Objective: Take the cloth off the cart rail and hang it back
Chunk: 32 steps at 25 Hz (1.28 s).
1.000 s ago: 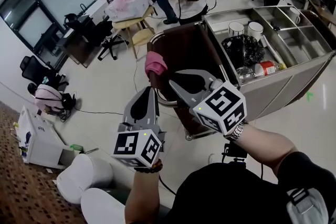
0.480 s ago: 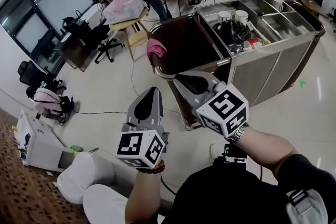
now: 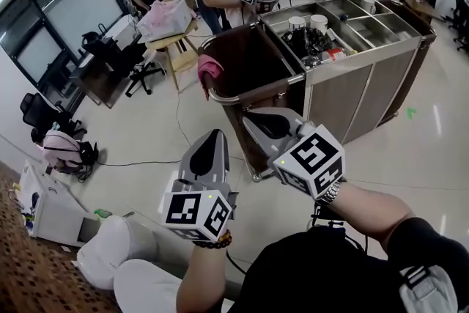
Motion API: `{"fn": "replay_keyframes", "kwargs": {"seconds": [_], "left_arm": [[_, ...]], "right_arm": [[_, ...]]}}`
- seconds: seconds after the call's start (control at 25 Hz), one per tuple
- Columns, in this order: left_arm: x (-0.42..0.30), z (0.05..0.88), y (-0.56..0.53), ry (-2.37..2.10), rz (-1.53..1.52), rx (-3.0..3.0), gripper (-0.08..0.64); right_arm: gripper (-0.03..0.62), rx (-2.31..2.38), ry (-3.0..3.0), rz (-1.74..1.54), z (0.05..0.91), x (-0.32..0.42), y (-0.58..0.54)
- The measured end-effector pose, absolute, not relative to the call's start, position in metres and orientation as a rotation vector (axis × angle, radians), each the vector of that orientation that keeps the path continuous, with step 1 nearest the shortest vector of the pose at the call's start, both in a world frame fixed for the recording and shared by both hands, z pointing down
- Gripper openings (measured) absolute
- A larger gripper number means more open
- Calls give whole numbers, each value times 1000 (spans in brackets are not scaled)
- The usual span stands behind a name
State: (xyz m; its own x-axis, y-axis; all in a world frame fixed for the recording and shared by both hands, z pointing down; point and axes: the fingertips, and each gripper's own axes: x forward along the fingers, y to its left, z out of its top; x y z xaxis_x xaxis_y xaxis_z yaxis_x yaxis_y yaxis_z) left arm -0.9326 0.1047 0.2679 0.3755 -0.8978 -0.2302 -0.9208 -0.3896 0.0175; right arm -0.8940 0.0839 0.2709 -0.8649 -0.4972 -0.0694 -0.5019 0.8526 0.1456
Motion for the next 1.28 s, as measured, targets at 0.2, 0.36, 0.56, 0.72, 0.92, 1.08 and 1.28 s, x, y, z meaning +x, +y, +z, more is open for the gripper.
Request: {"fn": "replay_keyframes", "kwargs": {"seconds": [0.2,0.36,0.56,0.72,0.92,1.08,1.28], "left_arm": [[-922,267,109,1689,324,-2512,3],[-910,268,103,1708,329,-2502,3],[-891,277,93,1727,298,-2476,3],[-881,280,87,1736,280,-2464,3],[-872,282,83,1740,266,-2448,3],[-866,282,84,1738,261,-2441,3],[-860,285,83,1738,253,-2442,3]], "right_arm": [[0,-786,3006,255,267,-883,89],[0,-758,3015,259,268,-873,84],[0,-720,3017,253,276,-858,75],[0,-702,3016,247,279,-849,69],[0,-688,3014,247,282,-841,66],[0,-678,3012,253,283,-837,68],[0,-670,3011,256,286,-835,67]]}}
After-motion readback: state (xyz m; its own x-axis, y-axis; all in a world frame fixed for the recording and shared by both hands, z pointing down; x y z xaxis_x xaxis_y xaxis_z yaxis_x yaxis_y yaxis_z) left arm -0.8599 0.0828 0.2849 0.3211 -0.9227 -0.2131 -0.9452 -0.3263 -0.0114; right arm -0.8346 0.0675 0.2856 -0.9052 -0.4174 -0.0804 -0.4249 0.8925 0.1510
